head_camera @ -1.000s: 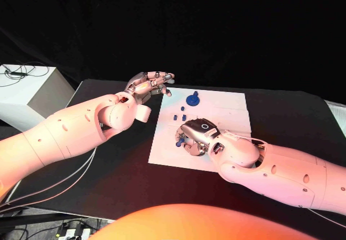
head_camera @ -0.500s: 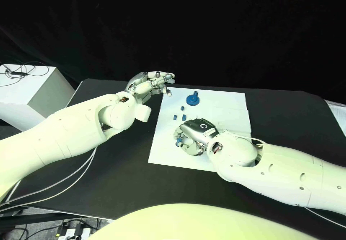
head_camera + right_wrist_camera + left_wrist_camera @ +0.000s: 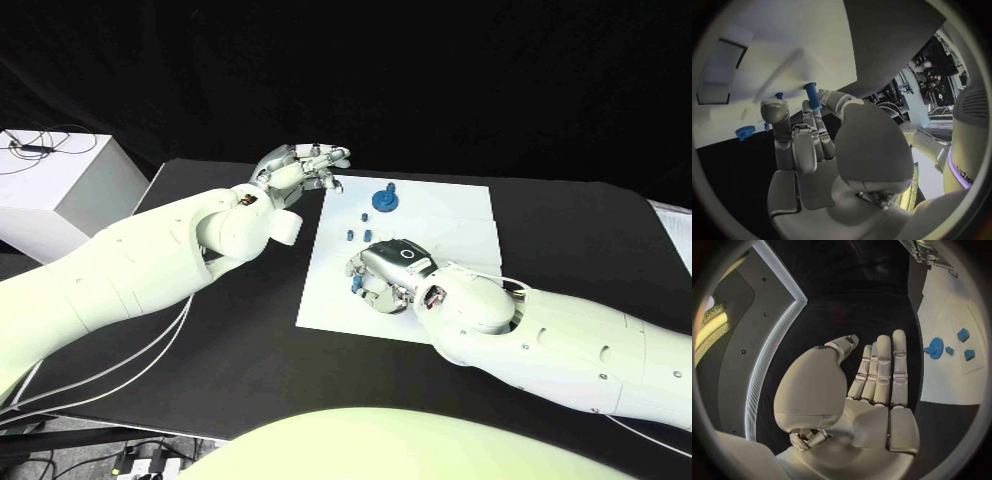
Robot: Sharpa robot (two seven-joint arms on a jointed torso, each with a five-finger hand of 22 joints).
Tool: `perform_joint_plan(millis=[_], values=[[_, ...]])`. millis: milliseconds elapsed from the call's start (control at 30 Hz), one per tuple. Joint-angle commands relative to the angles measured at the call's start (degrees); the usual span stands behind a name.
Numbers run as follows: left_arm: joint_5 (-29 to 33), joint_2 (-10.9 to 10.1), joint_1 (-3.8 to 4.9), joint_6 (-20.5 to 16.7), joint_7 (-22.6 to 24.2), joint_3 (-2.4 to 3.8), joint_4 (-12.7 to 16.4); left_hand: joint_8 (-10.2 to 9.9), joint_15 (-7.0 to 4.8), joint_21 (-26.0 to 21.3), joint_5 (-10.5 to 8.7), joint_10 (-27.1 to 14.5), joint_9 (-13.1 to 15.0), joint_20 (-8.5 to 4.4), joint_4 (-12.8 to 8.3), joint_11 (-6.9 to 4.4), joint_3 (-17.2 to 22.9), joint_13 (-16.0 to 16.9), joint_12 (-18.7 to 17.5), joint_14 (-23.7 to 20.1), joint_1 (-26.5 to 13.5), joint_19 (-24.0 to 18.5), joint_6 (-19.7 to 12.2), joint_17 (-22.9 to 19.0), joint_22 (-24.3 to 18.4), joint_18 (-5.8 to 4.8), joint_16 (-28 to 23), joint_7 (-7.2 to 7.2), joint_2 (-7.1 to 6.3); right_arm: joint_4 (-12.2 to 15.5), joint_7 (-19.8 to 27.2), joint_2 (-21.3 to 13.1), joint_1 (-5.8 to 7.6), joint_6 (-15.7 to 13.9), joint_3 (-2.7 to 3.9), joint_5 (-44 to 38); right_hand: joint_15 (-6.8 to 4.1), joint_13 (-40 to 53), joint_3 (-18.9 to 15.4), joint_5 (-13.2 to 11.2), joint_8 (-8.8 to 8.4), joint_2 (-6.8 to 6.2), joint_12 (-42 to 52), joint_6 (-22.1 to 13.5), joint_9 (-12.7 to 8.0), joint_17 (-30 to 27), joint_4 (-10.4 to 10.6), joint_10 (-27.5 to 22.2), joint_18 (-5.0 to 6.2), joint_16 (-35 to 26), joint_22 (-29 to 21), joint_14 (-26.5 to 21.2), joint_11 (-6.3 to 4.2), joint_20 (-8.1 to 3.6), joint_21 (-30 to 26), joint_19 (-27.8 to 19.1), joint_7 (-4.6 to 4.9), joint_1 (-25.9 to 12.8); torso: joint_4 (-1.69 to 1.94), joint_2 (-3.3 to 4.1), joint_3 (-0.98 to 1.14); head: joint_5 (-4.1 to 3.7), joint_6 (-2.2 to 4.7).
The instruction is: Assemble the parts on the task board
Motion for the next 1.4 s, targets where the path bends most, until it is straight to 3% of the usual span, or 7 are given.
perform_joint_plan(millis=[33,367,667,867,1067,1300,1400], values=[[-0.3,0.1,0.03,1.3,-0.1,0.02,0.0,0.3,0.09,-0.4,0.08,-0.3,0.1,-0.14,0.4,-0.01,0.0,-0.1,0.3,-0.1,0.0,0.4,-0.4,0.0,-0.1,0.32,0.0,0.19,0.09,0.2,0.2,-0.1,-0.09,-1.7,-0.02,0.1,0.41,0.0,-0.5,-0.2,-0.31,-0.50,-0.2,-0.4,-0.2,-0.5,0.0,-0.8,0.32,-0.5,-0.7,2.2,0.06,0.29,-1.0,-0.5,0.06,0.1,0.05,0.05,0.04,-0.05,0.01],[-0.3,0.1,0.03,1.6,-0.3,0.02,-0.1,0.3,0.09,-0.4,0.08,-0.3,0.1,-0.14,0.4,-0.01,0.0,-0.1,0.3,-0.1,0.0,0.4,-0.4,0.0,-0.1,0.32,0.0,0.19,0.09,1.1,0.4,-0.8,-0.22,-4.6,-0.02,0.9,0.95,-0.1,-9.3,-1.1,-2.20,1.22,0.2,-1.7,-1.4,-7.6,0.8,-7.6,2.11,-4.8,-8.9,0.0,0.76,0.88,-12.0,-4.3,0.46,2.8,0.06,0.04,0.01,-0.31,0.01],[-0.3,0.1,0.01,1.8,-0.2,0.00,-0.4,0.3,0.11,-0.5,0.06,-0.3,0.1,-0.13,0.5,0.00,-0.1,-0.1,0.3,-0.1,0.0,0.5,-0.5,0.0,-0.1,0.32,0.0,0.20,0.05,4.8,3.3,-5.6,0.47,-8.4,0.63,6.0,1.08,0.0,-26.2,-1.3,-3.31,2.22,2.6,-9.7,-5.7,-11.6,12.7,-10.9,2.77,-8.2,-15.6,-0.5,1.06,0.96,-20.7,-3.3,1.08,12.2,-0.12,-0.28,-0.02,-1.17,0.01],[-0.3,0.0,-0.01,2.0,0.0,-0.02,-0.6,0.4,0.11,-0.5,0.05,-0.4,0.1,-0.13,0.6,0.00,-0.1,-0.1,0.3,-0.1,0.0,0.5,-0.5,0.0,-0.1,0.31,0.0,0.20,0.08,7.4,12.8,-11.6,3.29,-8.4,1.31,19.3,0.66,1.2,-26.4,5.3,-1.27,5.68,7.7,-3.6,-4.8,-13.6,12.7,-0.9,2.98,-9.5,-17.0,-1.1,0.26,0.82,-23.0,-3.6,1.02,6.3,-0.51,-0.68,0.01,-2.85,0.78],[-0.3,0.3,-0.04,2.3,0.0,-0.19,-1.1,0.4,0.12,-0.5,0.06,-0.3,0.1,-0.13,0.6,-0.01,-0.1,-0.1,0.3,-0.1,0.1,0.5,-0.5,0.0,-0.2,0.31,0.0,0.18,0.11,8.5,14.3,-17.0,6.00,-4.9,1.53,36.3,-2.09,4.9,-24.1,0.1,2.00,6.95,13.5,0.9,-4.5,-2.3,12.7,10.7,1.19,-2.7,-8.2,2.1,-3.29,-1.47,-11.9,1.4,-2.10,4.6,-0.84,-1.45,0.09,-4.78,1.02],[0.6,0.6,-0.09,2.9,-0.3,-1.18,-1.3,0.4,0.11,-0.5,0.07,-0.3,0.1,-0.13,0.6,-0.03,-0.1,-0.1,0.4,-0.1,0.1,0.5,-0.5,0.0,-0.2,0.32,0.0,0.16,0.15,8.5,7.3,-23.4,7.89,-0.5,1.57,46.2,-3.89,70.6,-24.1,0.8,8.49,6.85,73.8,3.2,1.2,4.5,12.5,20.8,-0.63,1.6,2.5,3.7,-5.93,-3.49,-0.2,5.3,-4.55,-2.0,-1.39,-2.52,0.28,-8.21,1.23],[0.5,0.8,-0.18,3.2,-0.4,-1.40,-1.4,0.4,0.11,-0.5,0.07,-0.3,0.1,-0.13,0.6,-0.03,-0.1,-0.1,0.4,-0.1,0.1,0.5,-0.5,0.0,-0.2,0.32,0.0,0.16,0.15,8.2,1.2,-25.1,8.28,4.1,1.56,46.2,-4.31,77.5,-26.0,3.0,10.89,7.58,79.3,4.2,4.5,6.7,12.9,23.5,-1.04,2.8,4.7,4.1,-6.06,-3.65,2.0,5.6,-5.32,-7.7,-1.64,-2.87,0.35,-8.97,1.44]])
